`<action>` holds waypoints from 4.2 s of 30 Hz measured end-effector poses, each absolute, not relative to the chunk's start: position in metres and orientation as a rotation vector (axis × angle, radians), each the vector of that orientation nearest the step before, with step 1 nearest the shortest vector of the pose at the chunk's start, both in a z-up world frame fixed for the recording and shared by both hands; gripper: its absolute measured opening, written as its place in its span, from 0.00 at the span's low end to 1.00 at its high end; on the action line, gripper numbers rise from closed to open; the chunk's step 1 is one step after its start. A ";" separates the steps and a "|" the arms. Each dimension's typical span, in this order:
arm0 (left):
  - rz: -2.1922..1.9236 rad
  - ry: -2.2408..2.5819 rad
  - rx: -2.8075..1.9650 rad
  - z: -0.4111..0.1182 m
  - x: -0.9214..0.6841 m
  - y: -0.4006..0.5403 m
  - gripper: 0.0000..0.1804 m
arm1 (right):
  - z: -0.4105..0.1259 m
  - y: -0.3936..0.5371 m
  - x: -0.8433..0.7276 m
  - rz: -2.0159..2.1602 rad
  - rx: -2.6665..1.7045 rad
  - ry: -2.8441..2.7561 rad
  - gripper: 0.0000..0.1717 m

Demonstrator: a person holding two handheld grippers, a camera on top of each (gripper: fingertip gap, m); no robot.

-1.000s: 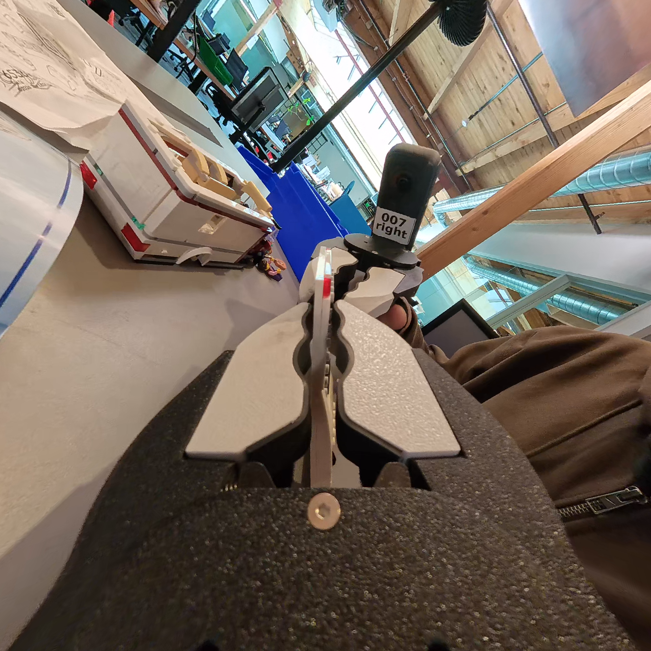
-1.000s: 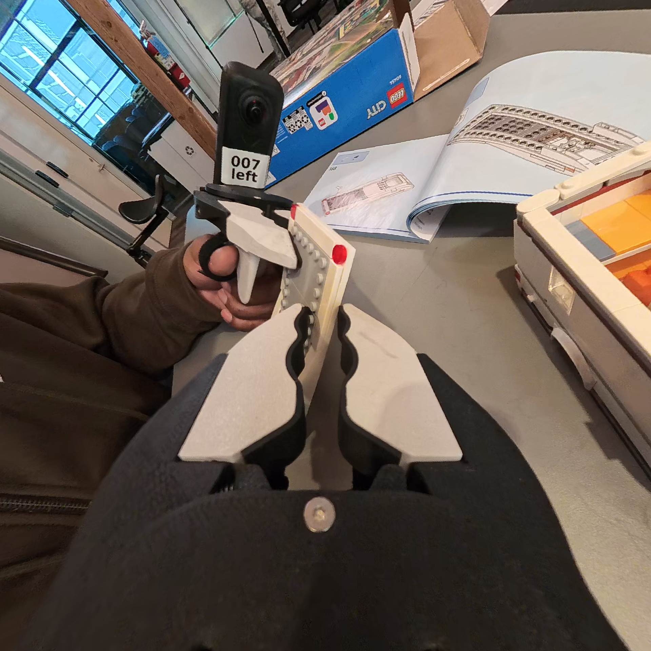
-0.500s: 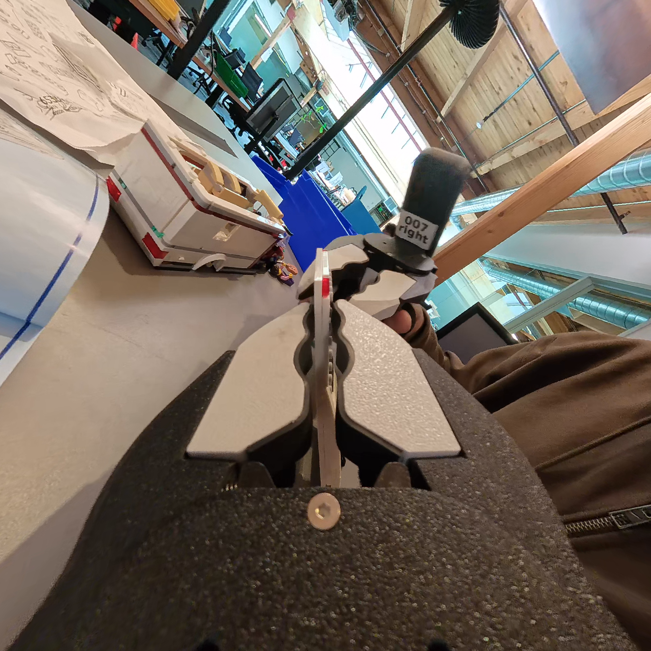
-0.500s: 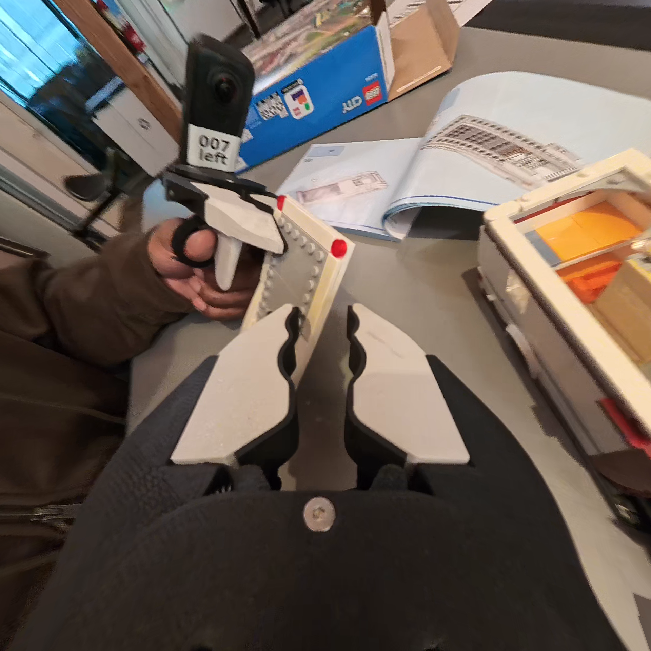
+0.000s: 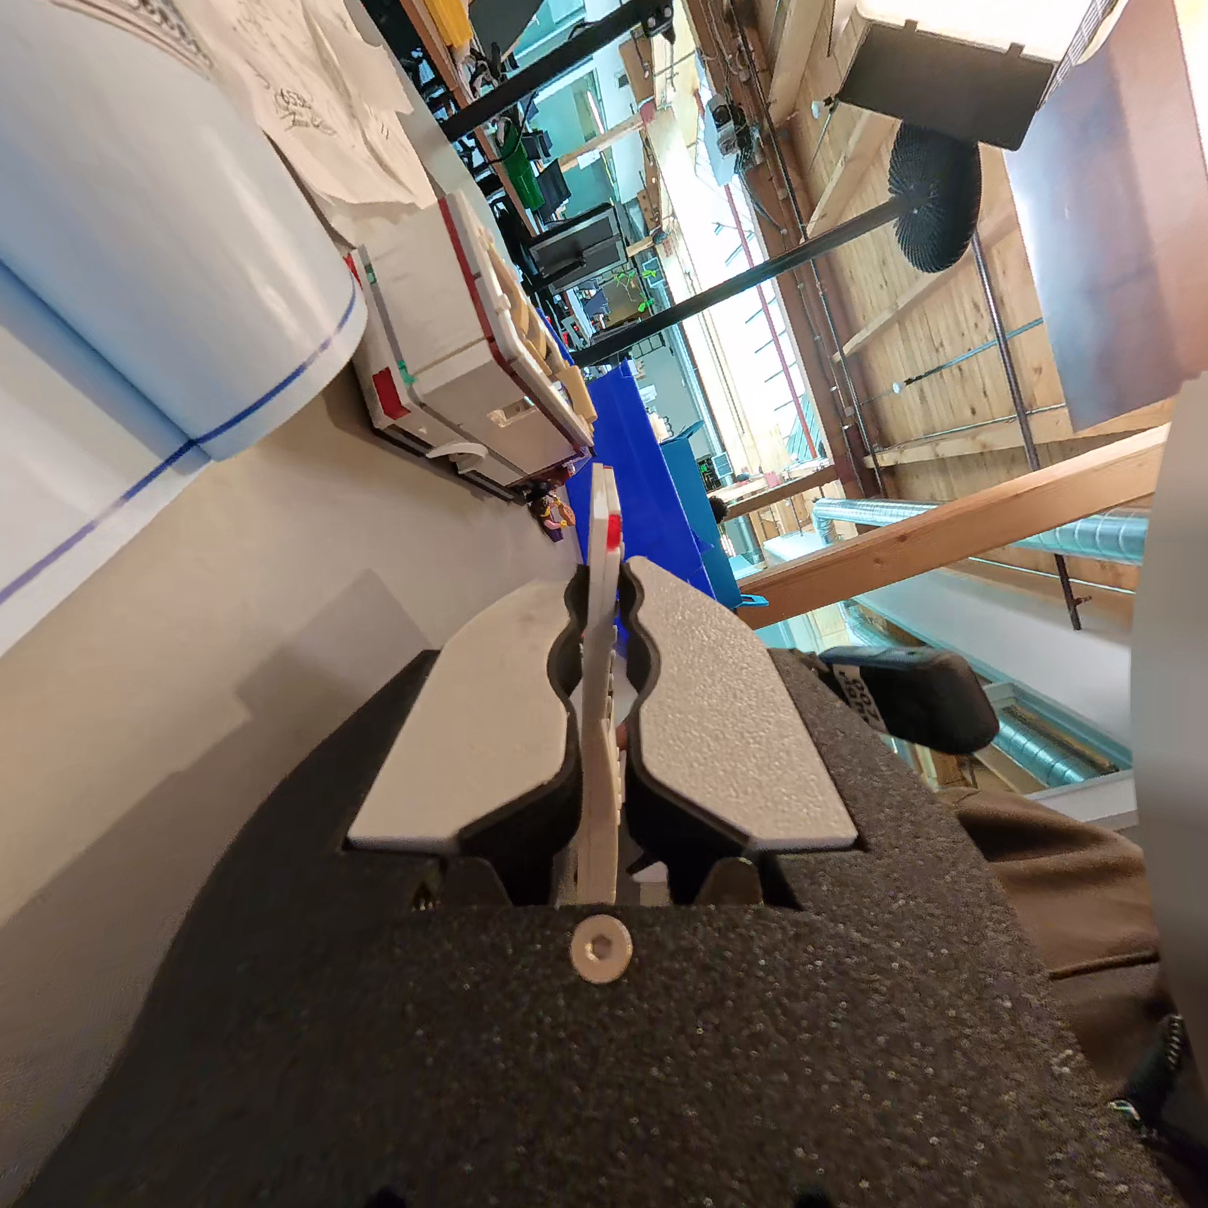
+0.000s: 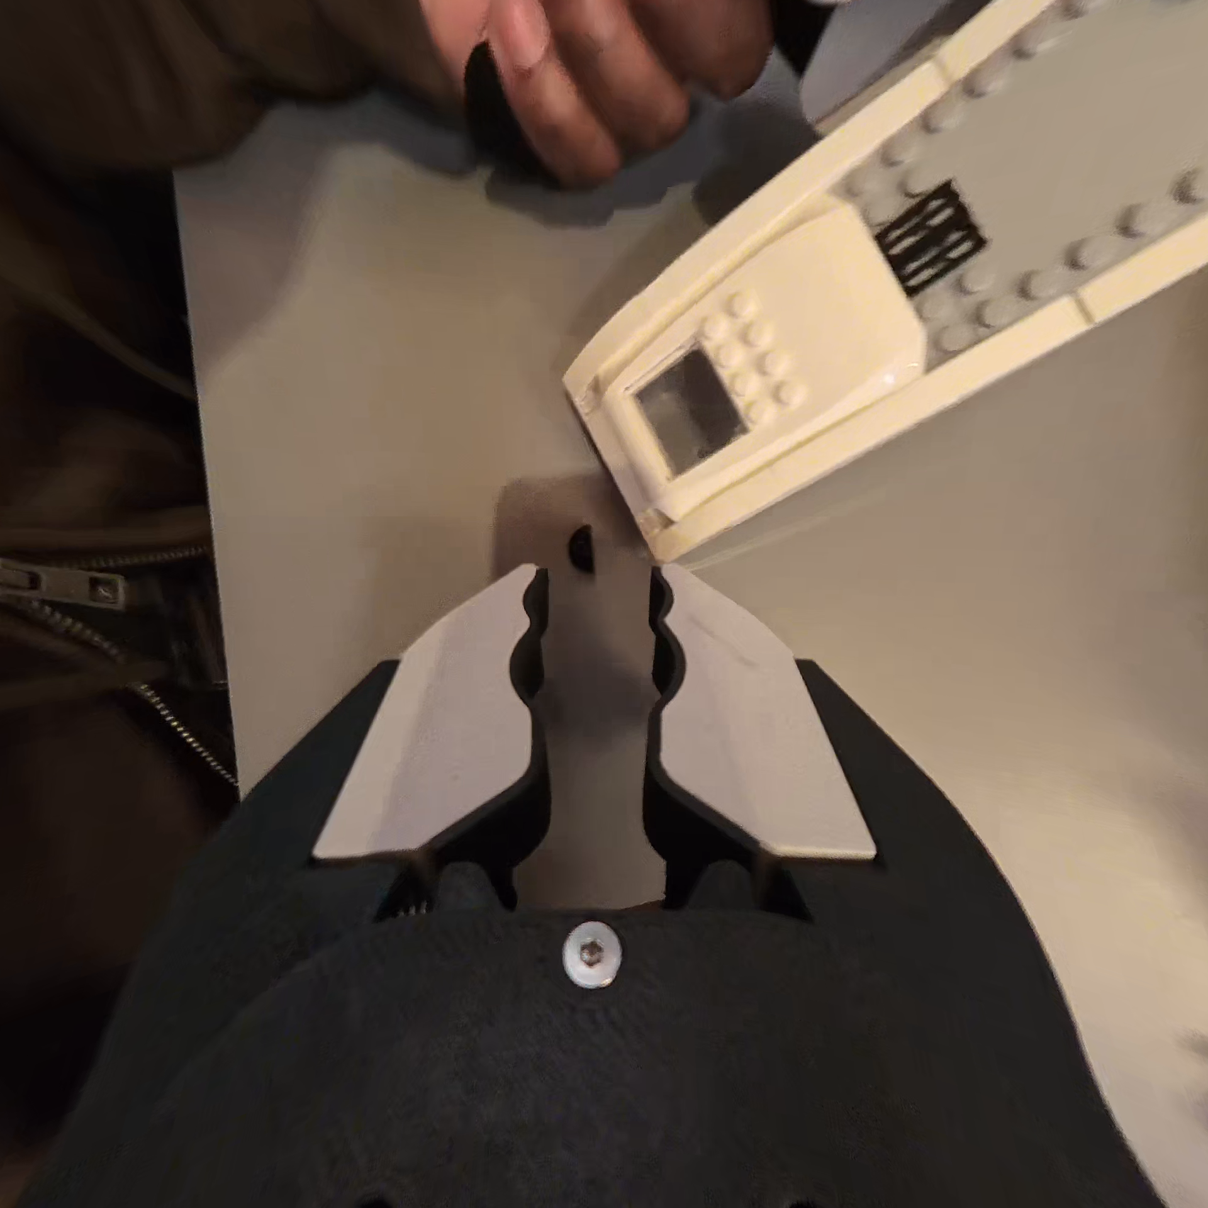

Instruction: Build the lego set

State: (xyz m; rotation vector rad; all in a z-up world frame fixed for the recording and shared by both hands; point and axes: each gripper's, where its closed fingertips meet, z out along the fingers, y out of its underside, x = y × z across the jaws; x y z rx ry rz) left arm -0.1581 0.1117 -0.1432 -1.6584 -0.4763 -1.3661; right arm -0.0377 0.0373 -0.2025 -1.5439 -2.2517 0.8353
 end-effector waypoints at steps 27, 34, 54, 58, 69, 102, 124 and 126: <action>-1.584 -0.555 -1.675 -0.153 -0.119 0.107 0.05 | -0.133 0.070 -0.056 0.909 -1.321 -2.138 0.04; -1.682 -0.536 -1.695 -0.154 -0.095 0.102 0.05 | -0.126 0.093 -0.087 0.829 -1.265 -2.102 0.04; -1.760 -0.558 -1.696 -0.155 -0.088 0.098 0.05 | -0.150 0.103 -0.100 0.820 -1.243 -2.199 0.07; -1.760 -0.564 -1.694 -0.156 -0.089 0.098 0.05 | -0.150 0.103 -0.099 0.844 -1.254 -2.194 0.09; -1.739 -0.524 -1.723 -0.156 -0.085 0.097 0.05 | -0.151 0.107 -0.097 0.933 -1.343 -2.177 0.12; -1.671 -0.157 -1.809 -0.140 -0.057 0.081 0.05 | -0.145 0.086 -0.066 1.415 -1.691 -2.313 0.11; -1.556 -0.079 -1.658 -0.119 -0.066 0.086 0.05 | -0.122 0.087 -0.071 1.663 -1.791 -2.059 0.10; -1.560 -0.073 -1.630 -0.115 -0.066 0.086 0.05 | -0.116 0.087 -0.072 1.739 -1.798 -2.011 0.08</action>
